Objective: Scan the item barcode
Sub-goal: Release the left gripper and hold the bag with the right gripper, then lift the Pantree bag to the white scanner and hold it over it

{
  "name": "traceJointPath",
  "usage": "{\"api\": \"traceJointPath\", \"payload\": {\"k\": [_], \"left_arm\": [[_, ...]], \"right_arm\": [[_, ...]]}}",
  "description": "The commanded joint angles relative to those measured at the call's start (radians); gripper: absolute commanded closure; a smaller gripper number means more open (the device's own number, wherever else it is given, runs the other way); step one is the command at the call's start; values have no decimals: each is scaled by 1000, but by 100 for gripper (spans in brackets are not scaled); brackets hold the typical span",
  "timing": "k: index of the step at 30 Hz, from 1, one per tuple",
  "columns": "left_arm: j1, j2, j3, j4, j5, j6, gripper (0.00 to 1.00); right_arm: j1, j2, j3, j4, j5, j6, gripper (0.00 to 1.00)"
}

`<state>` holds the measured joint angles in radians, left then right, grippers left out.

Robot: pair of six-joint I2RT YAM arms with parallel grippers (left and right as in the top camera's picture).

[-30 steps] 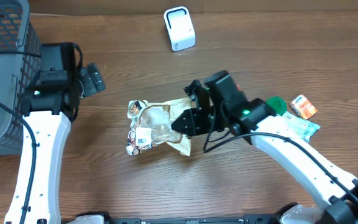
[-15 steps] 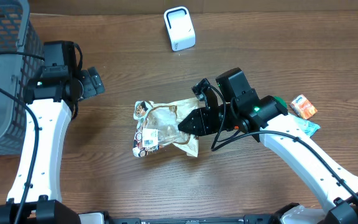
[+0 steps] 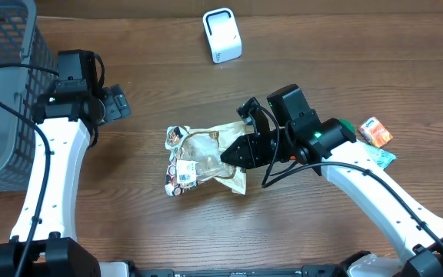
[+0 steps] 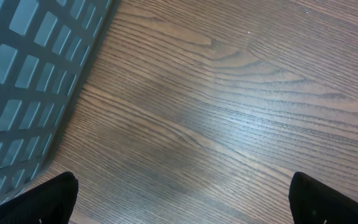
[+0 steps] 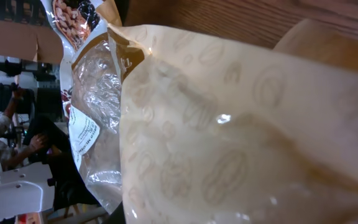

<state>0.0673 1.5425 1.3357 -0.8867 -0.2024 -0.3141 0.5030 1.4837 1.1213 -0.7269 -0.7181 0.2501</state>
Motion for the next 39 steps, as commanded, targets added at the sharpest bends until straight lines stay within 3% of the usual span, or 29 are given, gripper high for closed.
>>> {"api": "traceJointPath", "payload": {"k": [1,16,25,31,35,39], "left_arm": [[5,4,13,1,1,15,0],[5,4,13,1,1,15,0],[5,4,13,1,1,15,0],[5,4,13,1,1,15,0],[5,4,13,1,1,15,0],[5,4,13,1,1,15,0]], "right_arm": [[-2,-16,-2,-1,-16,-85,96],[3,-16,-2,-8,117,-102,96],[3,-15,-2,-3,383,-102,96],[2,-16,8,26,668,-88,96],[-2,-16,116,-8,767,-37,97],[-15,-10,358,-112,789,-58,97]]}}
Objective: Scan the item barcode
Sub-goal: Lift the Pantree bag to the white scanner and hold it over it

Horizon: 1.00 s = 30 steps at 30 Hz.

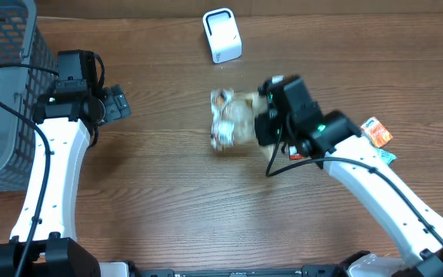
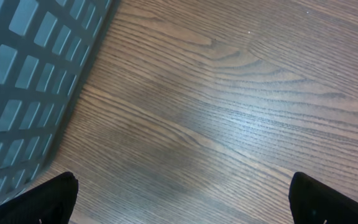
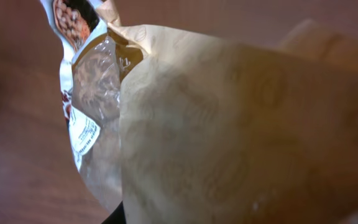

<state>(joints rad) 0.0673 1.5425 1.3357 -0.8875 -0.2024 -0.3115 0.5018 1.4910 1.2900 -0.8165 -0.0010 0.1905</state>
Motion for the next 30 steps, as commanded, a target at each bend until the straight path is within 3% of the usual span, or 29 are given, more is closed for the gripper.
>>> {"api": "traceJointPath", "payload": {"k": [1,7,13,23,30], "left_arm": [[5,4,13,2,1,12,0],[5,4,13,2,1,12,0],[5,4,13,2,1,12,0],[5,4,13,2,1,12,1],[5,4,13,2,1,12,0]], "right_arm": [[-18,-10,243,-46,72,-6,97],[-43,67,567,-198,70,-42,97],[-43,146,653,-198,161,-220,97],[-43,386,653,121,407,-513,96],[5,629,653,472,733,-817,96]]}}
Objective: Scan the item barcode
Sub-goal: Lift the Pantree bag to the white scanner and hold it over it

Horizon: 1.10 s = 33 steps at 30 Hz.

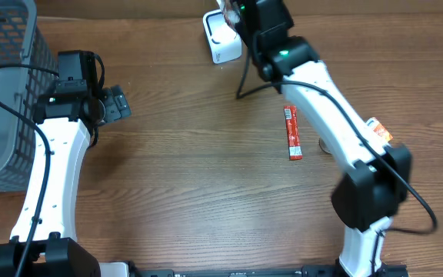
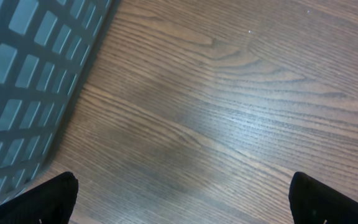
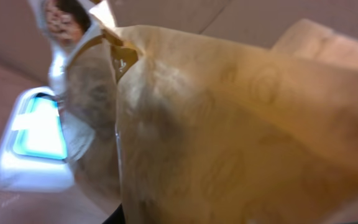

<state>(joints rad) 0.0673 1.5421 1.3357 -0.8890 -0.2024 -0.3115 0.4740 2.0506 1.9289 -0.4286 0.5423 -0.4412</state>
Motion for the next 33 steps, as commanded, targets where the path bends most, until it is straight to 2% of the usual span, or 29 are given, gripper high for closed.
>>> {"api": "traceJointPath", "payload": {"k": [1,10,16,27,33], "left_arm": [[5,5,13,3,1,12,1],[5,5,13,3,1,12,0],[5,5,13,3,1,12,0],[5,5,13,3,1,12,0],[5,5,13,3,1,12,0]], "right_arm": [[42,93,14,138,219,-217,96],[103,255,14,553,338,-423,96],[121,326,14,699,351,-518,96],[134,348,14,692,348,-492,96],[142,348,14,567,340,-349,96]]}}
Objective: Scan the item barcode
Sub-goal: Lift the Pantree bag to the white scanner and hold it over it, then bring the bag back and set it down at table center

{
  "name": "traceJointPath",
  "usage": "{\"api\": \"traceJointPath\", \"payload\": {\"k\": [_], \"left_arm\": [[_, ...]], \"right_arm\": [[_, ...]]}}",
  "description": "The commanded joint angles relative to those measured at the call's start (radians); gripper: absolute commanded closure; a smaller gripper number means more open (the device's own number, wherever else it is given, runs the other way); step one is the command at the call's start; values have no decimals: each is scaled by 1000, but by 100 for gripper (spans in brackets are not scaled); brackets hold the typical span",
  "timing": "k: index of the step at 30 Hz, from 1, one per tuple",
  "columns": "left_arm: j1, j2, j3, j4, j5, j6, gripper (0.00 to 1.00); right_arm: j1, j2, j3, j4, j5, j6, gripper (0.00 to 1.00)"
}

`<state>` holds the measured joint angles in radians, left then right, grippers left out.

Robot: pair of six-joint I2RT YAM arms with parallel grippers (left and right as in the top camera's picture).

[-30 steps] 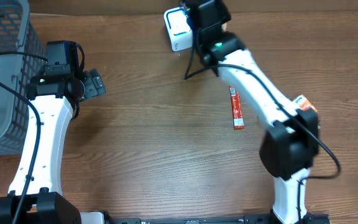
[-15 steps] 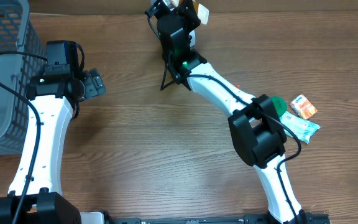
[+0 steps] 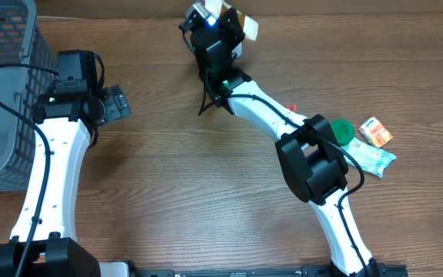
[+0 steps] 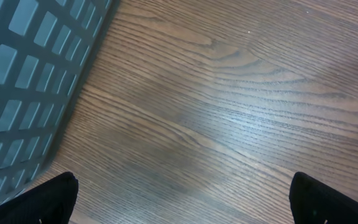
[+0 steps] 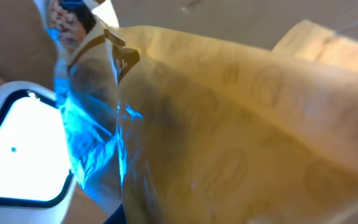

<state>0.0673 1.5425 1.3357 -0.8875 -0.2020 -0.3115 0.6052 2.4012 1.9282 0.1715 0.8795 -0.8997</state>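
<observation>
The item is a tan and clear snack bag; it fills the right wrist view, and blue light falls on its clear part. Just under it at the left is the white scanner, its window glowing bright. In the overhead view my right gripper is at the table's far edge, shut on the bag, and it covers the scanner. My left gripper is open and empty over bare wood beside the basket; its black fingertips show in the lower corners of the left wrist view.
A grey mesh basket stands at the left edge. At the right lie a green lid, an orange packet and a pale blue packet. A red stick peeks out from under the right arm.
My right gripper has moved left along the far edge with the bag. The bag now hangs right over the scanner window, and blue light falls on it. The left arm has not moved.
The bag lay flat mid-table with my right gripper on it. Then it was off the table, nearer the back. Then it was beside the scanner, with a red stick showing on the table. Now the bag sits over the lit window.
</observation>
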Motion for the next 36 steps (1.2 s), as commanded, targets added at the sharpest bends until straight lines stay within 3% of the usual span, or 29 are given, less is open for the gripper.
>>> {"api": "traceJointPath", "payload": {"k": [1,8,17,25,32,36], "left_arm": [[5,4,13,2,0,12,0],[5,4,13,2,0,12,0],[5,4,13,2,0,12,0],[5,4,13,2,0,12,1],[5,4,13,2,0,12,0],[5,4,13,2,0,12,1]], "right_arm": [[11,-2,15,-58,-5,138,96],[13,-3,15,-230,-54,245,97],[26,-49,18,-206,-50,249,97],[26,-230,18,-243,-19,281,97],[13,-406,18,-546,-76,532,97],[-27,-476,18,-877,-327,745,97]]}}
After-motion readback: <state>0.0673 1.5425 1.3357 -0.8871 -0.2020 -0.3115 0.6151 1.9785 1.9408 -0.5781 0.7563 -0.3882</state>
